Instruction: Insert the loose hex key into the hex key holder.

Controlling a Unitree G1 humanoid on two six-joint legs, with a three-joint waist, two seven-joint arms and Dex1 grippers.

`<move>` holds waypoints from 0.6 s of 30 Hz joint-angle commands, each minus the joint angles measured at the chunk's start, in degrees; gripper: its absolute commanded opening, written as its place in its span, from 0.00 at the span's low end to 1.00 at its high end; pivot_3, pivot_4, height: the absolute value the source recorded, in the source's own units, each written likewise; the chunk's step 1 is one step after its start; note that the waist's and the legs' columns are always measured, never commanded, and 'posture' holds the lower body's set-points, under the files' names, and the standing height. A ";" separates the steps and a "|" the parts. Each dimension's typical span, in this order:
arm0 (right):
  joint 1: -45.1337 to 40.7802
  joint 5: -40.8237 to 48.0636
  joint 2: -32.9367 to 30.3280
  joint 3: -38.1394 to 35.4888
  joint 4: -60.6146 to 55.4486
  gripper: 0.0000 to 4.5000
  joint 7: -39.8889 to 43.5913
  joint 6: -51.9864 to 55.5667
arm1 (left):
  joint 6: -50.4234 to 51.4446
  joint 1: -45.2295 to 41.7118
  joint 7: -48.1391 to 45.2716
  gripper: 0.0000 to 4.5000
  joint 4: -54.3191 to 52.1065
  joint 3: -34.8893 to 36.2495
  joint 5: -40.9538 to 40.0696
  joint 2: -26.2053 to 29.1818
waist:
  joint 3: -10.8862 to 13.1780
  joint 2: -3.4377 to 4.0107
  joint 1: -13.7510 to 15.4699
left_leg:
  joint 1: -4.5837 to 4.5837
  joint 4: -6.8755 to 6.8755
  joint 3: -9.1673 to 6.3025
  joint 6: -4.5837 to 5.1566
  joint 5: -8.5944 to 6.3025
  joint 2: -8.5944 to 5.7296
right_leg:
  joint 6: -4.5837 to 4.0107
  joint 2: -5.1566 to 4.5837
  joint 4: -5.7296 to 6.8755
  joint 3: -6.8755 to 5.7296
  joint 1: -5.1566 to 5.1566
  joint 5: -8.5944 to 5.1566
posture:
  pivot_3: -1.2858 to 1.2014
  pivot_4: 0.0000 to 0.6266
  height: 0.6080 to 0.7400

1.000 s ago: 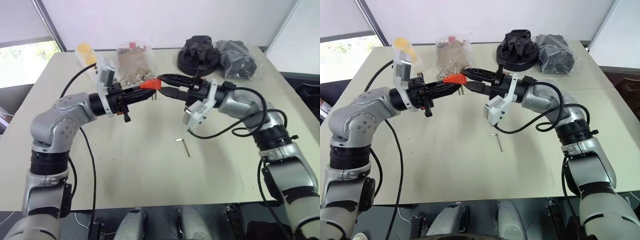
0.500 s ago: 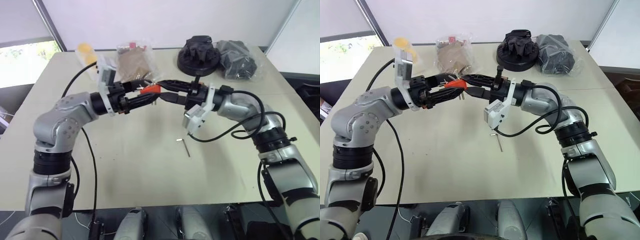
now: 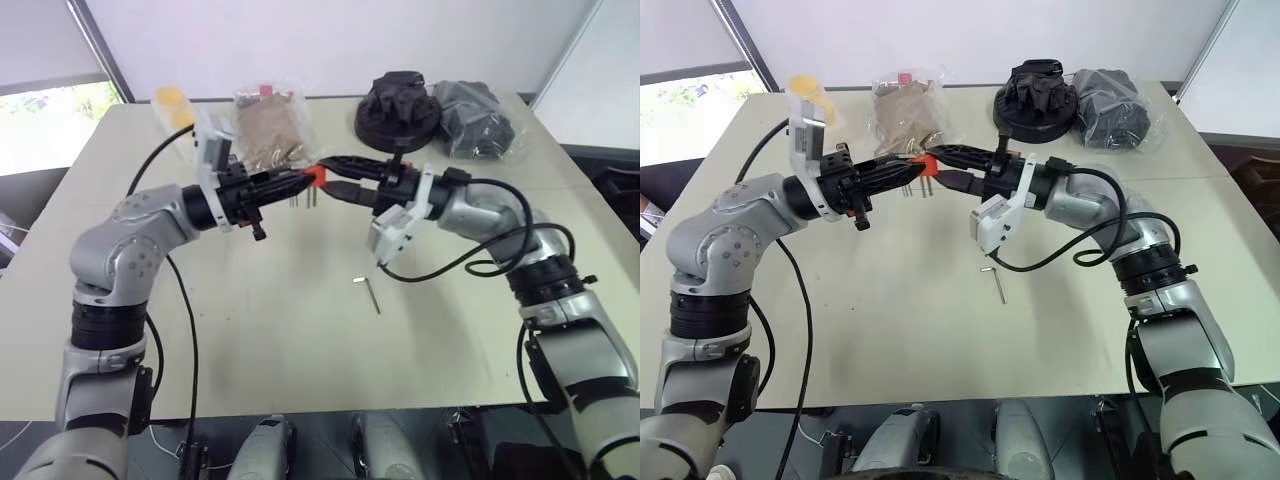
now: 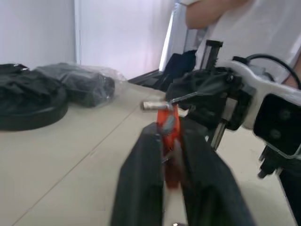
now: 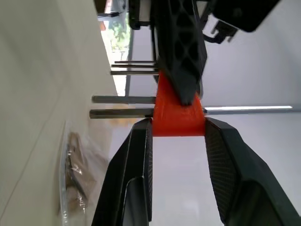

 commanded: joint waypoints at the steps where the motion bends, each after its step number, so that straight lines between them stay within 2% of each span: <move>1: -1.08 1.68 0.63 -0.34 -2.73 0.22 -0.23 -0.56 | -0.21 -0.11 0.40 0.01 -1.70 -0.09 -0.30 -0.45 | 0.00 0.00 0.00 | 0.00 0.00 0.00 0.00 0.00 0.00 | 0.00 0.00 0.00 0.00 0.00 0.00 | 0.52 0.24 1.00; 18: -1.29 1.93 1.13 -0.45 -3.01 0.22 -0.28 -0.06 | -0.11 -0.34 1.35 0.01 -2.05 -0.43 -0.09 -0.93 | 0.00 0.00 -0.01 | 0.00 0.00 0.00 0.00 0.00 0.00 | 0.00 0.00 0.01 0.00 0.00 0.00 | 0.52 0.24 1.00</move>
